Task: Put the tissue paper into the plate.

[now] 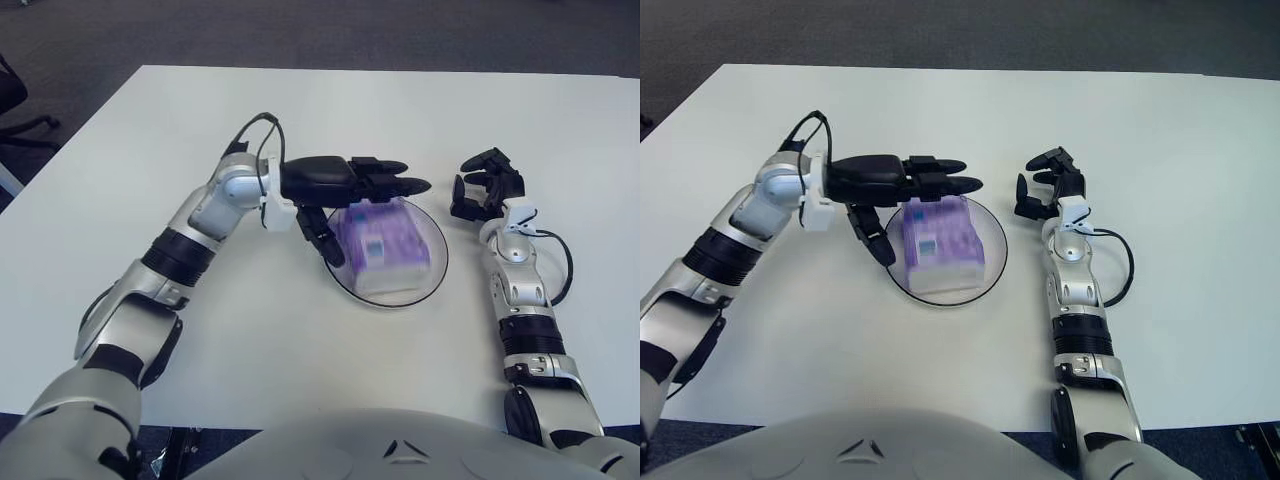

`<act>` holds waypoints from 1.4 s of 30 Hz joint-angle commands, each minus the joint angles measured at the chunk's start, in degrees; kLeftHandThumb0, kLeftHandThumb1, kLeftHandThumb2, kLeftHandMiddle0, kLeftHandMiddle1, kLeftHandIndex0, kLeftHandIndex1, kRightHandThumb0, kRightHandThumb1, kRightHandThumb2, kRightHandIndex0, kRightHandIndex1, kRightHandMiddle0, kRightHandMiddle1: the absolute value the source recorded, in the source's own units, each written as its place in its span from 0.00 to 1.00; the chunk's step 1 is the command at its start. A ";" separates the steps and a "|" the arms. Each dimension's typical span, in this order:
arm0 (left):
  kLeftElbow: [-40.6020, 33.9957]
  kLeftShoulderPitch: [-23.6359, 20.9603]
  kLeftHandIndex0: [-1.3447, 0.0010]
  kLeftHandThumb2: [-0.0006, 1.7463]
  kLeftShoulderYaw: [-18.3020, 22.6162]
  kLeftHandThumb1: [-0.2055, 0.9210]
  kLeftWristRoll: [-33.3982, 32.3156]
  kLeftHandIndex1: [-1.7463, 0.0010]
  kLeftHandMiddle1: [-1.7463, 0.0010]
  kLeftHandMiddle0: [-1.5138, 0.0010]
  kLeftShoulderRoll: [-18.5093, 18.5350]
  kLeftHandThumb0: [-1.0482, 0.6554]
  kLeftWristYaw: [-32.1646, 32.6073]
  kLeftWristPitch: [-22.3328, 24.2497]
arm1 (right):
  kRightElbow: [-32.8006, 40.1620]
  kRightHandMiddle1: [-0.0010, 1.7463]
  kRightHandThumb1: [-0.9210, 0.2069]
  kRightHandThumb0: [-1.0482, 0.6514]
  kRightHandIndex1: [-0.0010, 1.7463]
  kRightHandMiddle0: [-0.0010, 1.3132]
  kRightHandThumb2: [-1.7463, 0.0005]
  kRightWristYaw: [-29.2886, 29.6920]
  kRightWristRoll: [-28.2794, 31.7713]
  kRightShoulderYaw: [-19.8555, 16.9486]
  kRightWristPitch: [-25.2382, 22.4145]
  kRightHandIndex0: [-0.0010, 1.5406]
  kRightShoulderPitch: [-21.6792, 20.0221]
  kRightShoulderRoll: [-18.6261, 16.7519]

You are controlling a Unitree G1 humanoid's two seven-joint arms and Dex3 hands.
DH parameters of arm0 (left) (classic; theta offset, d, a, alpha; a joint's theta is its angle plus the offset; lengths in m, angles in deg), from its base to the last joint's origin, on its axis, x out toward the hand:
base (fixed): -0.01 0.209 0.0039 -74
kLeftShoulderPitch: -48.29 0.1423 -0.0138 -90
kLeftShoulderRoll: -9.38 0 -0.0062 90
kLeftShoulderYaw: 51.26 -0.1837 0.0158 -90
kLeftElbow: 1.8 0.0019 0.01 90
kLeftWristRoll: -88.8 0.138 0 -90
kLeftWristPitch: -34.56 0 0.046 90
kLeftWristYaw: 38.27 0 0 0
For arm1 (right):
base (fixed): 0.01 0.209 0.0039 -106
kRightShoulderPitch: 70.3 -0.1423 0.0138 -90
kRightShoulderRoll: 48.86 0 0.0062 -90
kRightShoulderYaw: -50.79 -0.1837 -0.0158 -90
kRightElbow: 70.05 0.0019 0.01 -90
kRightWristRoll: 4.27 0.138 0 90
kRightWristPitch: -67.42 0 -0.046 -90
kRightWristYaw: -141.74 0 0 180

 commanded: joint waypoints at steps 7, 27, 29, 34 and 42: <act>-3.05 -1.07 1.00 0.35 3.17 0.64 -4.41 0.84 1.00 1.00 4.69 0.21 -5.11 4.18 | -6.70 1.00 0.53 0.61 0.95 0.31 0.26 -2.28 0.75 0.83 0.81 0.40 8.08 -4.09; 9.09 -4.06 1.00 0.26 11.04 0.97 -11.42 0.97 1.00 1.00 8.67 0.02 -11.46 -4.63 | -10.90 1.00 0.51 0.61 0.90 0.29 0.29 -6.09 2.51 -1.00 4.13 0.43 6.90 -4.26; 17.35 -3.27 1.00 0.32 13.50 0.98 -6.72 0.96 1.00 1.00 8.94 0.01 -5.63 -11.37 | -11.25 1.00 0.52 0.61 0.91 0.29 0.28 -6.47 2.84 -1.29 4.69 0.44 6.79 -4.37; 23.27 -1.25 1.00 0.40 16.59 1.00 -6.13 0.87 0.99 0.98 6.66 0.00 1.56 -13.04 | -11.39 1.00 0.54 0.61 0.92 0.30 0.26 -6.51 2.90 -1.37 5.10 0.44 6.77 -4.58; 11.96 12.59 1.00 0.28 22.60 0.98 -18.61 0.47 0.79 0.84 -6.22 0.05 15.08 0.68 | -11.62 1.00 0.55 0.61 0.93 0.30 0.25 -6.33 2.91 -1.42 5.62 0.45 6.75 -4.47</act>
